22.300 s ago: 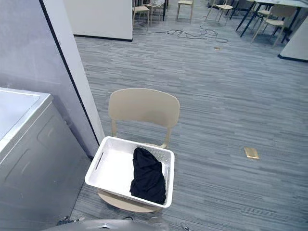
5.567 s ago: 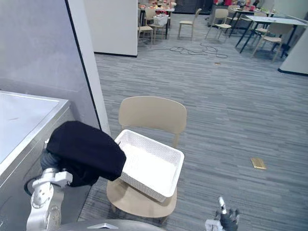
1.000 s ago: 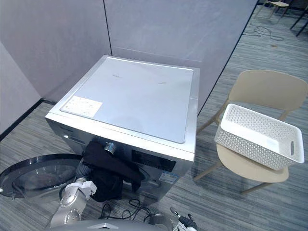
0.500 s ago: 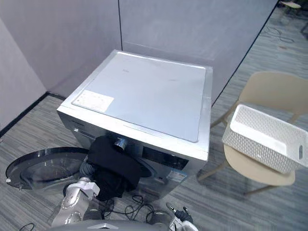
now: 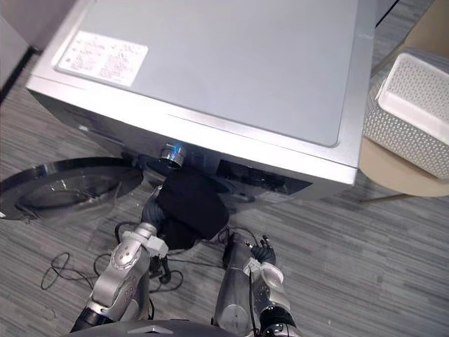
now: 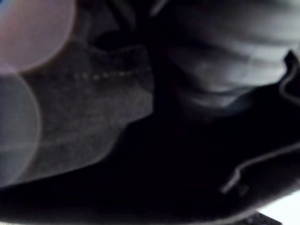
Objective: Pick up the laundry basket with both hands and put the clothes into the washing machine.
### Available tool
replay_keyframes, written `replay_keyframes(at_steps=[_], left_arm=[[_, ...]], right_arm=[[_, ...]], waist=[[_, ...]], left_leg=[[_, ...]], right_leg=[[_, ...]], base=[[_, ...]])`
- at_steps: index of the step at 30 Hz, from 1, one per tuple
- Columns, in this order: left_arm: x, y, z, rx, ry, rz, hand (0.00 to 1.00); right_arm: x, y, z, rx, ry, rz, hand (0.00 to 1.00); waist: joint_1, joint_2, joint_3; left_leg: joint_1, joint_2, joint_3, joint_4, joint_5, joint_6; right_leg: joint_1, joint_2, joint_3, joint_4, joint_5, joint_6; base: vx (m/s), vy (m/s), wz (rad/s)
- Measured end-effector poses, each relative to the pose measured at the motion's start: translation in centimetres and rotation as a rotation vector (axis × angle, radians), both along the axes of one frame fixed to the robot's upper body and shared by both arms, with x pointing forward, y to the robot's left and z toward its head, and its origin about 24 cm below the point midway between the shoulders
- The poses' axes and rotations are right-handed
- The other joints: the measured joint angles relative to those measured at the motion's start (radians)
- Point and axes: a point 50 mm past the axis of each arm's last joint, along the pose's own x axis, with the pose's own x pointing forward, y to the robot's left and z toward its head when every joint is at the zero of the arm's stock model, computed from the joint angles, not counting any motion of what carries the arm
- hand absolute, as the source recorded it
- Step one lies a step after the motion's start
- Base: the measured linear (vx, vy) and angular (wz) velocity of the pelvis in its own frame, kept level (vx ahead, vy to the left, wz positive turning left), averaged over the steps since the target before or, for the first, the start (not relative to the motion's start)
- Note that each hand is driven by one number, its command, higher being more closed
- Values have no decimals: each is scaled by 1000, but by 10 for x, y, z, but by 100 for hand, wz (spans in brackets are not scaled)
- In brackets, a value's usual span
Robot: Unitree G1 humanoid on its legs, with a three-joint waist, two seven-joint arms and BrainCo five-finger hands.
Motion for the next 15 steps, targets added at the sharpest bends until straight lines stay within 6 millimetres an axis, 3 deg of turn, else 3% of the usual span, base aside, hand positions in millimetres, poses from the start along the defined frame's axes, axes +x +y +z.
replay_keyframes(at_steps=[6, 9, 12, 15], left_arm=[[35, 6, 21, 26, -67, 95, 100], [58, 28, 44, 39, -136, 246, 100], [80, 62, 80, -4, -227, 446, 100], [89, 86, 108, -43, -307, 590, 100]], right_arm=[[22, -4, 31, -11, -157, -55, 0], [25, -14, 44, -10, -226, -115, 0], [26, -22, 52, -21, -271, -171, 0], [23, -26, 53, -14, -282, -208, 0]], waist=[[-2, -4, 59], [-4, -11, 71], [-17, -24, 97], [-28, -31, 108]], left_leg=[[-205, 54, -71, 187, -51, -5], [-338, 70, -105, 261, -59, -8], [-459, 84, -136, 322, -61, -8], [-556, 97, -157, 371, -63, -7]], right_leg=[[-167, 16, -8, 151, -43, -25], [-282, 22, -14, 215, -51, -38], [-386, 30, -19, 264, -54, -43], [-471, 33, -23, 301, -55, -44]], base=[[-107, -35, 3], [-104, -47, 1], [-77, -43, -2], [-73, -49, -4]])
